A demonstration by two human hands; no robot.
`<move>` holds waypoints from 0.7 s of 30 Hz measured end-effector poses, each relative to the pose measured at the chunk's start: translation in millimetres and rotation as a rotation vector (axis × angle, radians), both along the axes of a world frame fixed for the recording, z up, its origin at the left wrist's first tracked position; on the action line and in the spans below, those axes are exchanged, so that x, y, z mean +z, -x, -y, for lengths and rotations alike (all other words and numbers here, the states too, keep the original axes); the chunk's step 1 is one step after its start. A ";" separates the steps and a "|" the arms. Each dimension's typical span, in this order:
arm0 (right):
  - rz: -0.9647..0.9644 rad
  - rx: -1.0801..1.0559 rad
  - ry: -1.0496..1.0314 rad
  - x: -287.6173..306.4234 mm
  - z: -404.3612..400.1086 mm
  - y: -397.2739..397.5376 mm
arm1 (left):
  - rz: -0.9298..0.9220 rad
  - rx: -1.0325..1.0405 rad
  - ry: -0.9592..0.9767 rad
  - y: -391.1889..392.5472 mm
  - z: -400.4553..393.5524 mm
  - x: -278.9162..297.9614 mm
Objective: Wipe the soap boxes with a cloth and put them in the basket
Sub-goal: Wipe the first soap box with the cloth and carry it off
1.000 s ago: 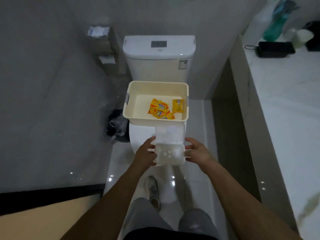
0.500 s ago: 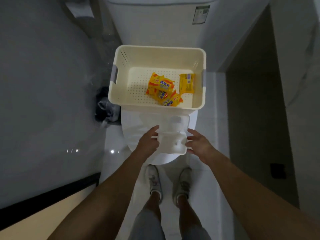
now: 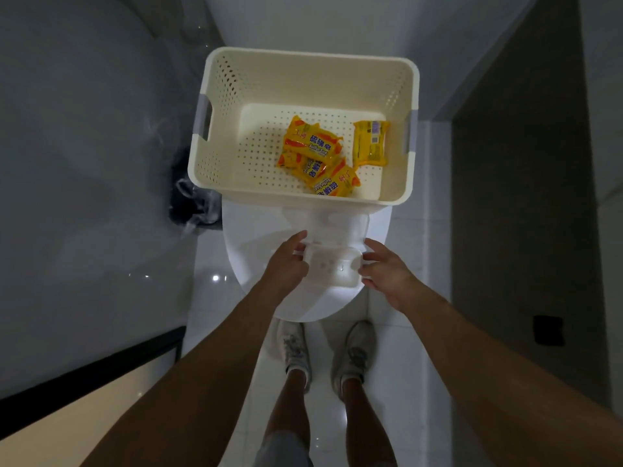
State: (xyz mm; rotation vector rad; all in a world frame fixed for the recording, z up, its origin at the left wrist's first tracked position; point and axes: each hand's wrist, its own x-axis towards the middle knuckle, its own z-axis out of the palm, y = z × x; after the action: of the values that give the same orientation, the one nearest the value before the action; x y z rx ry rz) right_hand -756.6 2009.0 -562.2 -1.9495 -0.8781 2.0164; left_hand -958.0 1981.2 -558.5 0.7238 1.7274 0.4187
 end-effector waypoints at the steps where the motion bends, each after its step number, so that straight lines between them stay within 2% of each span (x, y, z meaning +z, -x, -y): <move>1: -0.001 0.006 -0.002 -0.4 0.4 0.0 | 0.004 -0.007 -0.003 0.0 0.0 -0.3; 8: 0.017 -0.060 0.006 8.2 0.1 -7.2 | -0.024 -0.009 -0.068 16.1 8.2 8.3; 11: 0.181 -0.147 -0.067 23.9 -8.2 -16.5 | -0.131 -0.024 -0.162 31.6 9.2 24.6; 14: 0.472 -0.285 -0.251 54.4 -25.1 -25.9 | -0.268 -0.036 -0.341 46.7 3.0 49.2; 16: 0.587 -0.351 -0.439 81.6 -40.2 -26.7 | -0.328 -0.027 -0.453 54.7 -9.0 69.4; 21: 0.614 -0.256 -0.823 136.6 -88.6 5.3 | -0.404 -0.064 -0.700 64.5 -71.2 107.7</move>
State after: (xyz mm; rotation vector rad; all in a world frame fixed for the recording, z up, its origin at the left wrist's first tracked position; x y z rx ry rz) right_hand -761.9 2097.5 -425.6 -1.9915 -1.2306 0.6942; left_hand -1022.6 2052.5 -450.8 1.4384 1.9264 0.9011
